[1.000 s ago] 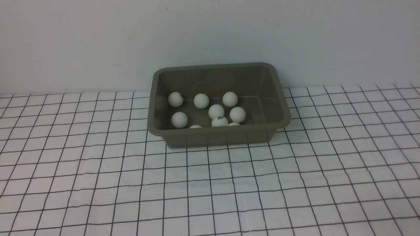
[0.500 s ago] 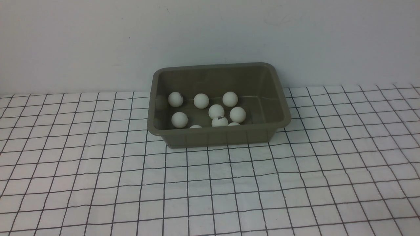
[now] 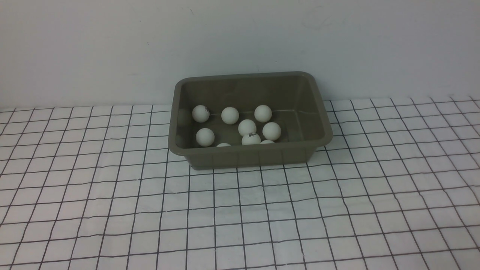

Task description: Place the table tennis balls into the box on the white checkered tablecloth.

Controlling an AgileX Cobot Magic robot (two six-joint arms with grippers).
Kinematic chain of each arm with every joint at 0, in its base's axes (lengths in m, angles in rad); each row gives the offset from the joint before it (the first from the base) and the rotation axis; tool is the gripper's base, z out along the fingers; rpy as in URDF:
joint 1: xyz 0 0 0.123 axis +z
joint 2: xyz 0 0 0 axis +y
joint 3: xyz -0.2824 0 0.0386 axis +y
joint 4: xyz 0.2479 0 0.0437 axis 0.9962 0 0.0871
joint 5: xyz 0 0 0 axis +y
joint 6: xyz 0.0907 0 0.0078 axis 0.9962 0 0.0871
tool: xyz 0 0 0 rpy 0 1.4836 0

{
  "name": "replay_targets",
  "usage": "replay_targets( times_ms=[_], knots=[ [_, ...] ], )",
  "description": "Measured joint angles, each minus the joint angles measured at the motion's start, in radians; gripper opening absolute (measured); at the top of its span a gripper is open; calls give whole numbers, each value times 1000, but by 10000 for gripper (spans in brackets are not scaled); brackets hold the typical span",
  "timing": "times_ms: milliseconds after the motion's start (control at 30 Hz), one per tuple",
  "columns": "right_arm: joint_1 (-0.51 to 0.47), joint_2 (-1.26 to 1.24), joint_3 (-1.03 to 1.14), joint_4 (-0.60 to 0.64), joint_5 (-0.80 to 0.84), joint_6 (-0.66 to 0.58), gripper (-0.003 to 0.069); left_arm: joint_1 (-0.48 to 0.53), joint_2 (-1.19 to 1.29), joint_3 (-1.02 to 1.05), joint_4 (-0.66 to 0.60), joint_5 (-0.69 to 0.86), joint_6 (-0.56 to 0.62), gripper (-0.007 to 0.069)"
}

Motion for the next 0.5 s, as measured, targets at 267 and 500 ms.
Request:
replay_targets(
  times_ms=[267, 500],
  knots=[
    [0, 0, -1, 44, 2, -45, -18, 0, 0, 0, 0, 0, 0, -5],
    [0, 0, 3, 44, -72, -27, -18, 0, 0, 0, 0, 0, 0, -5]
  ],
)
